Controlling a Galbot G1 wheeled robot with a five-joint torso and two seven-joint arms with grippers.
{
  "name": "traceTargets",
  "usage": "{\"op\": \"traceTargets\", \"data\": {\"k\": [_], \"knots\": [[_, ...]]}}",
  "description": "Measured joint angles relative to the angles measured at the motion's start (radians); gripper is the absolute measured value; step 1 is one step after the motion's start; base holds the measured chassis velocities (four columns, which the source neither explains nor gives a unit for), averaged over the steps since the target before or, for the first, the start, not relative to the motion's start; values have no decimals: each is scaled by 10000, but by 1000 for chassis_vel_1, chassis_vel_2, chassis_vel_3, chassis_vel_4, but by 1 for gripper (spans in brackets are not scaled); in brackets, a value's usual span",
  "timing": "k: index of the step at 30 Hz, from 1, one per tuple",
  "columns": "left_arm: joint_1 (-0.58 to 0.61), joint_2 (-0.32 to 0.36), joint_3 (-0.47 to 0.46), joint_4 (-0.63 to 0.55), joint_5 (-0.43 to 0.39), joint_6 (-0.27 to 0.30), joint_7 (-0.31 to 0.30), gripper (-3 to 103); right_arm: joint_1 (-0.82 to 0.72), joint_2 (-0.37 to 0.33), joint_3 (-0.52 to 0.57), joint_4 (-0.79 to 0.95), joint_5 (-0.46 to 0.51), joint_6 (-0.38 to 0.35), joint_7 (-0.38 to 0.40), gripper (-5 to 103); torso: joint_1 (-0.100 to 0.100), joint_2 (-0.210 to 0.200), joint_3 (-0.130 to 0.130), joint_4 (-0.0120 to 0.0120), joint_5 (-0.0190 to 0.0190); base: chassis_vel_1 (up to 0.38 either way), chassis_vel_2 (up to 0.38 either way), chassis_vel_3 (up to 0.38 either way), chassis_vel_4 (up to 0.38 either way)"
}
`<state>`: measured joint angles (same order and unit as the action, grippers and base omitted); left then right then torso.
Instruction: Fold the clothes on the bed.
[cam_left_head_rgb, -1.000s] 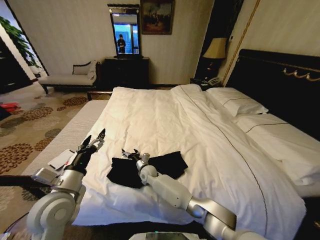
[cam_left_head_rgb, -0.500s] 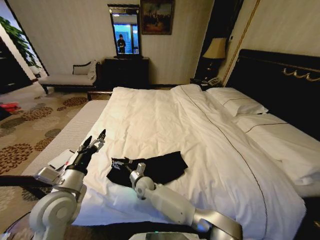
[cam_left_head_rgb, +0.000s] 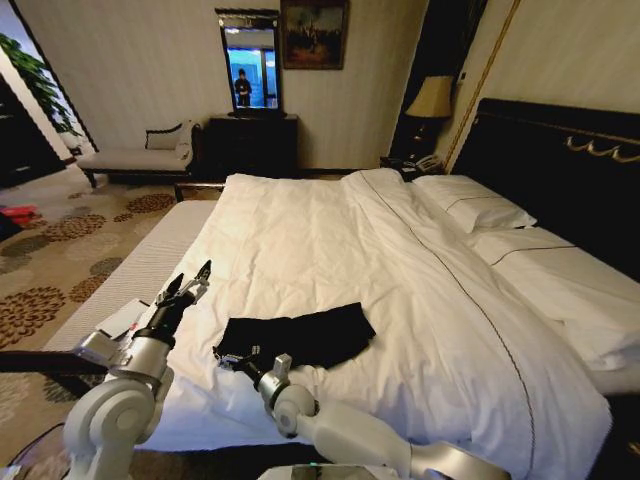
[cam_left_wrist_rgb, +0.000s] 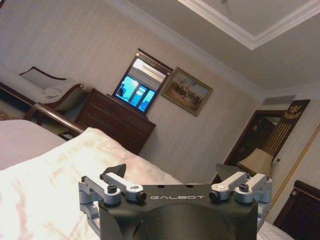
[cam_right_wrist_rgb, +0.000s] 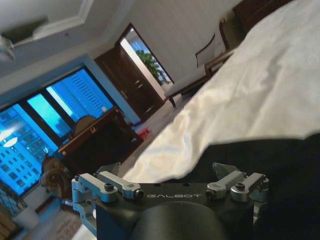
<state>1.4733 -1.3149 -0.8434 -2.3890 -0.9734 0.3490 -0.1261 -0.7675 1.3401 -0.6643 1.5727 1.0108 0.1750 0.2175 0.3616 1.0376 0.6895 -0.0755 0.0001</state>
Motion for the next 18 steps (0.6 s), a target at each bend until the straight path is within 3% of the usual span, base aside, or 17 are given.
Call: {"op": "traceTargets", "data": {"k": [10, 18], "knots": [[-297, 129, 25, 282, -146, -17, -52, 100, 722, -35, 523, 890, 424, -144, 377, 100, 0, 0, 0, 0, -1, 0, 0, 0, 0], [-350, 119, 105, 333, -157, -3, -79, 100, 1455, 1041, 1318, -1229, 839, -285, 300, 100, 4, -1, 3, -1, -2, 0, 0, 0, 0]]}}
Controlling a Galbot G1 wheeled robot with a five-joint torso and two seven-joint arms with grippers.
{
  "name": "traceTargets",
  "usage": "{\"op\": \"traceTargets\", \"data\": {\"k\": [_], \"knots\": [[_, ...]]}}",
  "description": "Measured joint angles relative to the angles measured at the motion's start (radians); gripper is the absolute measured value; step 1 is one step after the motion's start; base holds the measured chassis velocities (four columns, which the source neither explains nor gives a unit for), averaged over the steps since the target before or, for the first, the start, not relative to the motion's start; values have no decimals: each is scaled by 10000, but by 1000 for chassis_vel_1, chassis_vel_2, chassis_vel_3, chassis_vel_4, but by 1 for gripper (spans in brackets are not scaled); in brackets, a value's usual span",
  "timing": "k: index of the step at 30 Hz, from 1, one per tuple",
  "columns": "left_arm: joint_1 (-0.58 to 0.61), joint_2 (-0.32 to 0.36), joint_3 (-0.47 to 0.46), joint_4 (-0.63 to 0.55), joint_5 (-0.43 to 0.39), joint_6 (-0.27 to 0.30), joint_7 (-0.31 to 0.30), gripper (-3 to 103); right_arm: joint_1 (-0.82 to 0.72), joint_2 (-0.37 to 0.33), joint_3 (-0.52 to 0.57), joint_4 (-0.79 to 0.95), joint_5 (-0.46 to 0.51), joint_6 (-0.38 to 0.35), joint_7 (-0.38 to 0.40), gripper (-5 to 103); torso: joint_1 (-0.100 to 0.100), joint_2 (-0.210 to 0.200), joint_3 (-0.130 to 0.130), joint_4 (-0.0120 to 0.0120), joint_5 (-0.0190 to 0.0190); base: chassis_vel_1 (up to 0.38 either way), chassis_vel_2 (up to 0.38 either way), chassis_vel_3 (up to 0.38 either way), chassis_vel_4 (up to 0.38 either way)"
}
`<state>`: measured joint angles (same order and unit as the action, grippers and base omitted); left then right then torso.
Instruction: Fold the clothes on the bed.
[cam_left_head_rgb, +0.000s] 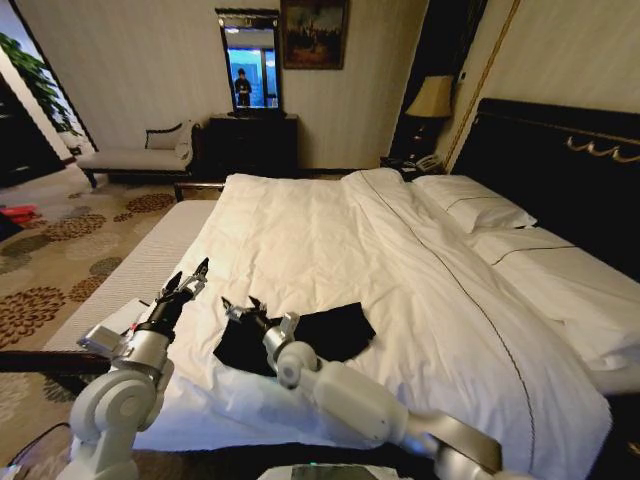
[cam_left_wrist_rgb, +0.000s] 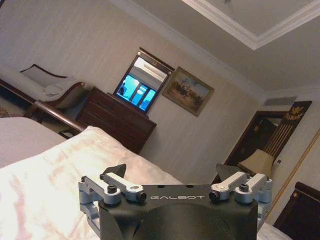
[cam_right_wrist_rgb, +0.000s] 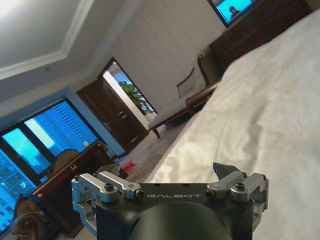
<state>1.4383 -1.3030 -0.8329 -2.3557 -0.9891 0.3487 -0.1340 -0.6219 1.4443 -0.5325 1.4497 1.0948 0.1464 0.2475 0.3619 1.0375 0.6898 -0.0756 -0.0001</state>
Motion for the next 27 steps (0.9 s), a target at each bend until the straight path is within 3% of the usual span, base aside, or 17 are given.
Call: {"op": "traceTargets", "data": {"k": [6, 16, 27], "knots": [[37, -116, 36, -115, 10, 1, -1, 100, -128, 655, -331, -561, -366, -16, -142, 100, -2, 1, -1, 3, 0, 0, 0, 0, 0], [354, -88, -232, -361, 35, -51, -8, 100, -895, 1082, -1236, -868, -1008, 12, -34, 100, -3, 1, -3, 2, 0, 0, 0, 0, 0], [330, -288, -112, -416, 167, -47, -34, 100, -2099, 692, -2046, -258, -1740, 224, 182, 100, -4, 1, -3, 0, 1, 0, 0, 0, 0]]}}
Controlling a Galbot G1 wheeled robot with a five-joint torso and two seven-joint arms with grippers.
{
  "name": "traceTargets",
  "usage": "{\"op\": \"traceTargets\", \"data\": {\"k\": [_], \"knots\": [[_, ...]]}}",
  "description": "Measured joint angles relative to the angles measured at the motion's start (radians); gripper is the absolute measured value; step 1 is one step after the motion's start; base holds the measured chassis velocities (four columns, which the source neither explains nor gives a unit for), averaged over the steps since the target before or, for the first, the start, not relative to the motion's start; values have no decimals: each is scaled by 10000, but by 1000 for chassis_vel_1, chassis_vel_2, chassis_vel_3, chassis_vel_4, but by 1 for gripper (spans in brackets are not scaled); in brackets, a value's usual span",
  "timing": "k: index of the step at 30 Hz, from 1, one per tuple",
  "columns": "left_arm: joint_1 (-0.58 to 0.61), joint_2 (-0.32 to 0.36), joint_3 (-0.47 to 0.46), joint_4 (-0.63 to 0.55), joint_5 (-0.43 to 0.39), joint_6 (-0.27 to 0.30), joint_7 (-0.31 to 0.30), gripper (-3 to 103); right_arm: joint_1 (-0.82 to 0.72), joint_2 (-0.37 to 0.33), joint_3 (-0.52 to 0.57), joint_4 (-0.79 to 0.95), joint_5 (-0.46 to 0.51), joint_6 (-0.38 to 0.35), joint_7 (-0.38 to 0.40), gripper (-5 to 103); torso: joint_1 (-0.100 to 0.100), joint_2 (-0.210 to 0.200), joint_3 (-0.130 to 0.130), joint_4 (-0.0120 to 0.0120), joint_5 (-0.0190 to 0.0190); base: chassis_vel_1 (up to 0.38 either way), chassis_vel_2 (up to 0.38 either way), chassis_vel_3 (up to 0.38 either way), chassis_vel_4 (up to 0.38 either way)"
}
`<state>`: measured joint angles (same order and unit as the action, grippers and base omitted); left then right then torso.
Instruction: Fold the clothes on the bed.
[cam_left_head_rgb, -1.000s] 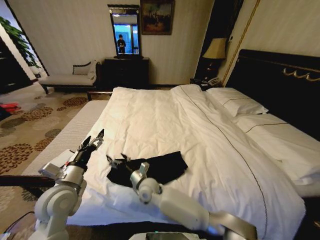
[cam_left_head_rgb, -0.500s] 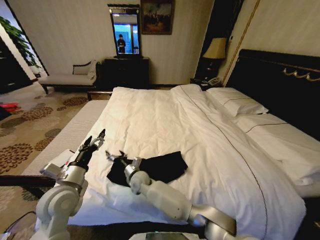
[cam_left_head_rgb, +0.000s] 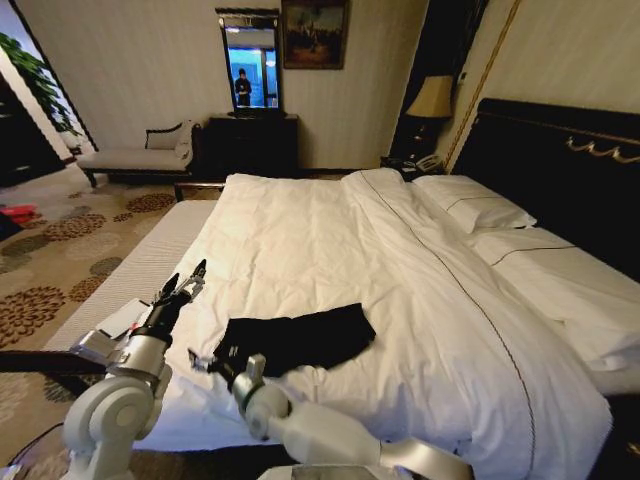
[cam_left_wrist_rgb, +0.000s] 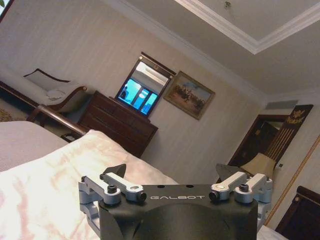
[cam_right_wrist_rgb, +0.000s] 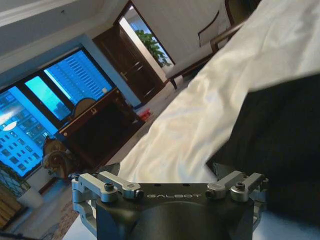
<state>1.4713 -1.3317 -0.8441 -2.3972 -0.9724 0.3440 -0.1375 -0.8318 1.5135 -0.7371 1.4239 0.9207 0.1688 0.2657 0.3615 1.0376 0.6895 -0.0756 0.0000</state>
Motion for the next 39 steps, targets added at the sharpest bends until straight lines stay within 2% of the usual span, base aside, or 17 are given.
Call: {"op": "traceTargets", "data": {"k": [10, 12, 16, 17, 21, 22, 25, 29, 39], "knots": [[72, 106, -128, -65, -23, 4, -19, 100, -95, -145, -113, 653, -723, 104, 39, 100, 0, 0, 1, 1, 1, 0, 0, 0, 0], [75, 109, -137, -65, -29, 1, -22, 100, 11, -232, -48, 1040, -497, 215, 3, 100, 0, 0, 0, 1, -1, 0, 0, 0, 0], [46, 84, -106, -22, -32, -9, -25, 100, 468, -409, 777, 2357, 811, 672, -460, 100, 0, 0, 1, 1, 1, 0, 0, 0, 0], [46, 84, -106, -22, -32, -9, -25, 100, 468, -409, 777, 2357, 811, 672, -460, 100, 0, 0, 1, 1, 1, 0, 0, 0, 0], [-1, 49, 12, 34, -20, -11, -34, 100, 1038, -431, 2227, 1733, 1634, 722, -492, 100, 1, 0, 2, 2, 2, 0, 0, 0, 0], [-1, 49, 12, 34, -20, -11, -34, 100, 1038, -431, 2227, 1733, 1634, 722, -492, 100, 1, 0, 2, 2, 2, 0, 0, 0, 0], [-51, 56, 90, 86, -9, -11, -36, 100, 1176, -483, 3123, 990, 2054, 477, -107, 100, 3, -1, 3, 0, 2, 0, 0, 0, 0], [-118, 54, 163, 161, 3, -10, -38, 100, 1029, -588, 3585, 589, 2115, 219, 270, 100, 3, -1, 2, 0, 2, 0, 0, 0, 0], [-179, 116, 269, 244, 65, 6, -38, 100, -280, -839, 3724, 500, 1244, 73, 912, 100, 2, -1, 2, 1, 2, 0, 0, 0, 0]]}}
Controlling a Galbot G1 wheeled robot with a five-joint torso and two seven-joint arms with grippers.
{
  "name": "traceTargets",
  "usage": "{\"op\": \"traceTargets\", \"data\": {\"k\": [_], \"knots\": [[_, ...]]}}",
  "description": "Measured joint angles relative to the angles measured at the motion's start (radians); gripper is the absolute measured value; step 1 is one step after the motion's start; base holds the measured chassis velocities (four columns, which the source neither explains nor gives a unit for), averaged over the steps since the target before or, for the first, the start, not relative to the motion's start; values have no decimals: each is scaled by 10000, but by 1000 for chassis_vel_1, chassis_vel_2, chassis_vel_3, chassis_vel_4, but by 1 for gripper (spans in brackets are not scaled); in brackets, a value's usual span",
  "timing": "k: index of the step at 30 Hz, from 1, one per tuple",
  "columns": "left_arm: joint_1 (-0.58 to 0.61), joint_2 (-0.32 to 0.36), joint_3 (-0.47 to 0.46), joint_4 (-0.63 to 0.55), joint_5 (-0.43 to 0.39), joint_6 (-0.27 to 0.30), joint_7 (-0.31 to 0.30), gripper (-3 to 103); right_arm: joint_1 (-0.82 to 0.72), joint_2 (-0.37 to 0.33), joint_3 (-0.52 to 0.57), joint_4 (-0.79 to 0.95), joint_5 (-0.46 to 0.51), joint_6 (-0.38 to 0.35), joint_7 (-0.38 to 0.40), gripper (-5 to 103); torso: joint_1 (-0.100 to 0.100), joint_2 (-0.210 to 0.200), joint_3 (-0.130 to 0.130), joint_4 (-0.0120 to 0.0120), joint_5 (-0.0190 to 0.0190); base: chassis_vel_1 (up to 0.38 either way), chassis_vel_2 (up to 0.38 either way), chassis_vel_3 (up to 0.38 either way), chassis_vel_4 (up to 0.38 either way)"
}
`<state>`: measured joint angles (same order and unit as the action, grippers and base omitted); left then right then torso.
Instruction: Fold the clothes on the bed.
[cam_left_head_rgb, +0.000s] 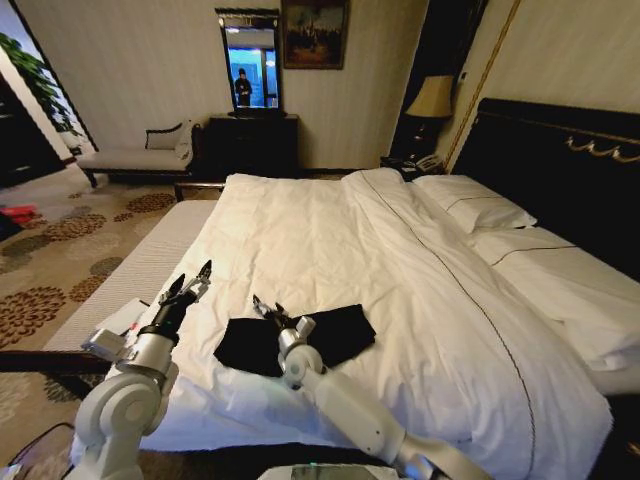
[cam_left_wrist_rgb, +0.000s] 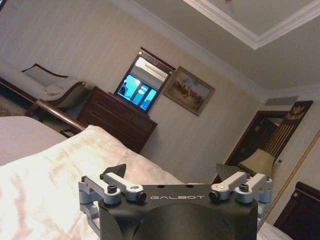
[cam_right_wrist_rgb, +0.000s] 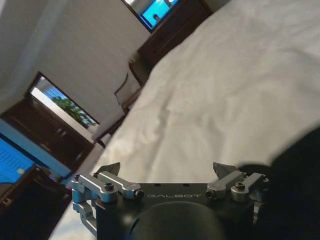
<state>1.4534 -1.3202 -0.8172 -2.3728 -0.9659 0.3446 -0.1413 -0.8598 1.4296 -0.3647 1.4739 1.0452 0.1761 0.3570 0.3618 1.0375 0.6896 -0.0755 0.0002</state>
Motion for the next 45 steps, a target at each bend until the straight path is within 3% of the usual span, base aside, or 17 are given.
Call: {"op": "traceTargets", "data": {"k": [9, 20, 27, 35, 43, 45], "knots": [[24, 34, -82, 4, -59, -3, 0, 100, -525, -417, 728, 93, -150, 21, 46, 100, 0, 0, -1, 2, -1, 0, 0, 0, 0], [-147, -5, -129, 108, -223, -28, 0, 100, -1889, -1037, 2628, 1193, -343, 112, 325, 100, 0, 0, -1, -2, 0, 0, 0, 0, 0], [-148, -47, -127, 37, -266, -36, 0, 100, -3092, -1077, 3729, 1530, -664, 378, 135, 100, -3, 0, -2, 3, -1, 0, 0, 0, 0], [-15, 93, -245, -172, -375, -44, -5, 100, -3280, -1294, 4958, 1789, -567, 449, 16, 100, -2, 0, 0, -3, -2, 0, 0, 0, 0], [85, 124, -308, -409, -502, -52, -35, 100, -3718, -1467, 6166, 3667, -1020, 438, 103, 100, -2, 1, -1, 0, -2, 0, 0, 0, 0], [94, 111, -306, -485, -533, -53, -53, 100, -4081, -1726, 6532, 4224, -1060, 34, 581, 100, -2, 1, -1, 0, -4, 0, 0, 0, 0]]}}
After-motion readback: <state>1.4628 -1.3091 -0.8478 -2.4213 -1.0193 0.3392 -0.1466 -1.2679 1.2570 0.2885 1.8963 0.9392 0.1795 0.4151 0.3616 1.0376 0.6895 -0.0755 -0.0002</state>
